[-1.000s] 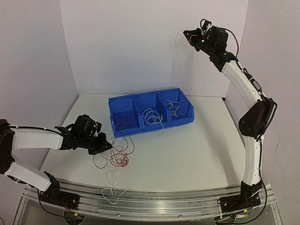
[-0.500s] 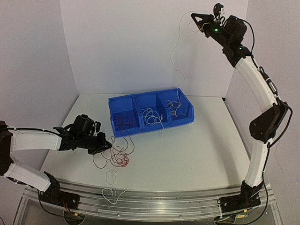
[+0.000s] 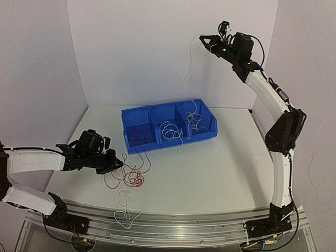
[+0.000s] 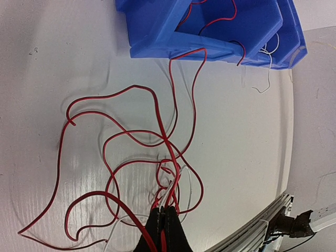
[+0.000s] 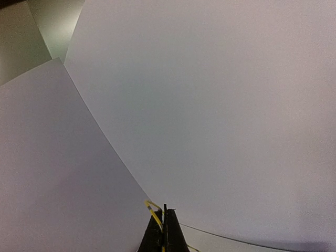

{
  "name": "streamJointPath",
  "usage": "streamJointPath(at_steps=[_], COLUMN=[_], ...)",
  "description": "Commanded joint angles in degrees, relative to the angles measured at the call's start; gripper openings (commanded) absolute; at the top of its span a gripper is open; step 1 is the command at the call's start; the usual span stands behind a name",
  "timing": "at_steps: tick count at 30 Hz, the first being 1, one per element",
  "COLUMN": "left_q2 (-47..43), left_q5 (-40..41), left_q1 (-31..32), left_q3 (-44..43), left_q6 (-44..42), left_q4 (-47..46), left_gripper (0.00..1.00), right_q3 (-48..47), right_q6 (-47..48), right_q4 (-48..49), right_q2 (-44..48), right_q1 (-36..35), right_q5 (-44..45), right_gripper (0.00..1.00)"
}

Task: Untangle the cables

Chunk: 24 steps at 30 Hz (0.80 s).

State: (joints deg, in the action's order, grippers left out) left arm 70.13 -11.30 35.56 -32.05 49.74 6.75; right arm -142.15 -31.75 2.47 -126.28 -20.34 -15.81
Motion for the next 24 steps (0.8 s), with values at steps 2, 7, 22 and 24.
streamJointPath(at_steps=[2, 7, 22, 24], left_q2=[-1.82, -1.09, -0.96, -1.34], left_q5=[1.8, 2.24, 1.95, 2.01], left_q1=[0.23, 0.21, 0.29, 0.31], left_q3=[0.16, -0.28, 0.17, 0.28], left_q6=[0.46, 0.41, 1.95, 2.06], left_q4=[2.0, 2.55, 2.67, 3.13], left_gripper=[0.0, 0.0, 0.0, 0.0], right_q3=[-4.09, -3.82, 24.65, 32.06], right_q6=[5.29, 8.53, 19.25, 22.59], right_q4=[2.71, 2.58, 2.21, 2.19], right_q2=[0.66, 0.86, 7.85, 9.95], right_q1=[-0.03, 0.0, -0.45, -0.85], right_q5=[0.04, 1.65, -1.12, 1.08], right_gripper=[0.0, 0.0, 0.0, 0.0])
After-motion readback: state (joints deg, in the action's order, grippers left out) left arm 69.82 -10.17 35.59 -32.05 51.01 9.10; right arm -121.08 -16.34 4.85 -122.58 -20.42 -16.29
